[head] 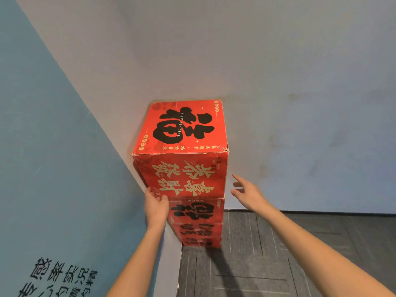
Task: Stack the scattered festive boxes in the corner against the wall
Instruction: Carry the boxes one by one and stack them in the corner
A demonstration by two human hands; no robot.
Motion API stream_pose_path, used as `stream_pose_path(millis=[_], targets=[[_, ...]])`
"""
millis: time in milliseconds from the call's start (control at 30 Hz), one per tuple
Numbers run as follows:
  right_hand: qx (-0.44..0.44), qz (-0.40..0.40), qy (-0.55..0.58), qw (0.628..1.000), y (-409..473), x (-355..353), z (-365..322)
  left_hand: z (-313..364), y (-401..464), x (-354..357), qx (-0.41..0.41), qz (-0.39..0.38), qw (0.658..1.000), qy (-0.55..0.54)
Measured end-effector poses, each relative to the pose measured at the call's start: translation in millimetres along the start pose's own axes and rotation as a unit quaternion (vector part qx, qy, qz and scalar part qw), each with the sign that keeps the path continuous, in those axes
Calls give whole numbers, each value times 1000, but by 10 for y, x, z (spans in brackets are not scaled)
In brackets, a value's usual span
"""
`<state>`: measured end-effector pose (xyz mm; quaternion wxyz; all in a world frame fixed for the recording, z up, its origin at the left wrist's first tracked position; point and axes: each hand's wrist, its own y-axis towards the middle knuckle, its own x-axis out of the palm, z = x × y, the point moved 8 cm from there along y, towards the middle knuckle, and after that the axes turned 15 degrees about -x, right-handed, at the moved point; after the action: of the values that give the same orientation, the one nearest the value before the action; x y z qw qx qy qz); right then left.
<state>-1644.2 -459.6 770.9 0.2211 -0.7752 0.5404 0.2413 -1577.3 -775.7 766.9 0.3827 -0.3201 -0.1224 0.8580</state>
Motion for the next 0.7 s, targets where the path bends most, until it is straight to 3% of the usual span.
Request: stream_pose_path(millis=[167,400,567,700], targets=[[56,-47,-41,996,-598,-99,312,-293,-438,408,1,-88,984,153],[114,-41,-79,989,-2164,-650,1031,-665,-1876,1393,115,-215,886,395],[200,40,-61,977,-4096,-1317,1849,-1182,-3566,2454,233,-282,780,508],[309,128,-28,942,-6067,-1767,2564,-1789,-5442,3286,343,-358,652,574]])
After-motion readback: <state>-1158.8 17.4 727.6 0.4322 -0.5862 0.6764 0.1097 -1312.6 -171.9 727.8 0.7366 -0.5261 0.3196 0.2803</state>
